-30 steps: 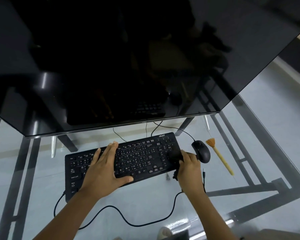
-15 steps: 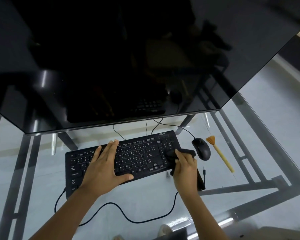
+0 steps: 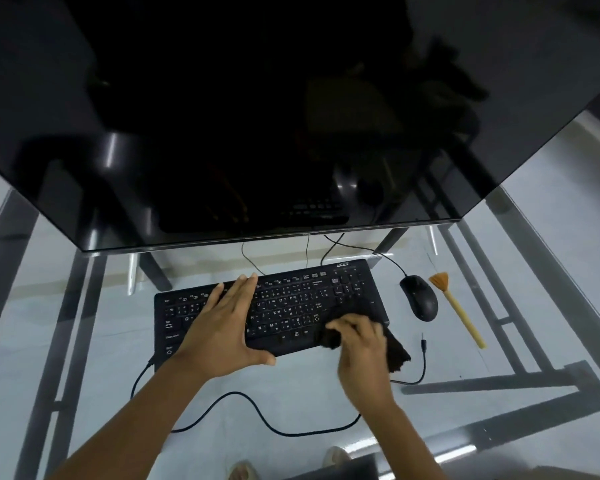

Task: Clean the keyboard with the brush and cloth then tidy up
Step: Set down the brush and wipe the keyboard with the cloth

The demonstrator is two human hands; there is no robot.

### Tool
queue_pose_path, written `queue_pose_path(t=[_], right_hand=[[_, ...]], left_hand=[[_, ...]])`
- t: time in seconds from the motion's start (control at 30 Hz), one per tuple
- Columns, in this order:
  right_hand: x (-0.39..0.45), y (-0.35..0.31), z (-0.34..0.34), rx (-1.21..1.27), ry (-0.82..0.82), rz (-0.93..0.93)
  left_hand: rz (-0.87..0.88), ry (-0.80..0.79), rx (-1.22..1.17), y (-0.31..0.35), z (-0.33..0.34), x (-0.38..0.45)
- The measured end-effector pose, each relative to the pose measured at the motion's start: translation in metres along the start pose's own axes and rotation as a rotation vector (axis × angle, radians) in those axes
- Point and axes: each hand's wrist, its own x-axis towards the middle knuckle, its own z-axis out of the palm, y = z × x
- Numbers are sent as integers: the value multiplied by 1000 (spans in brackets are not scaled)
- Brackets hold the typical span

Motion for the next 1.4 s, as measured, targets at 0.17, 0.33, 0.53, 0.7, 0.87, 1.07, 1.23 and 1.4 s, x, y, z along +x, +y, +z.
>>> queue_pose_path(t=[0.17,0.33,0.53,0.7,0.87,1.07,1.23,1.4], right_hand=[[-23,-58,22,6,-166,-272],[-19,-12,5,3,-97,-97],[-25,-66,26,62,-131,-204],[-17,-16,8,13,-72,-97],[42,37,-9,40,151,386],[37,-51,38,-59,44,-19],[70,-1,20,-104,46,99],[95,-25,25,-117,123,440]], left_hand=[[1,-22,18,1,0,2],[-12,-32,11,4,-6,0],[-26,-44,24,5,-7,0],[-50,-79,-16,14,-16,-5],[-45,-80,-40,13,-17,-5],[-38,-64,1,10,-11,-2],[-31,-73,-9,12,-14,-2],[-43,-64,-19,9,-10,-2]])
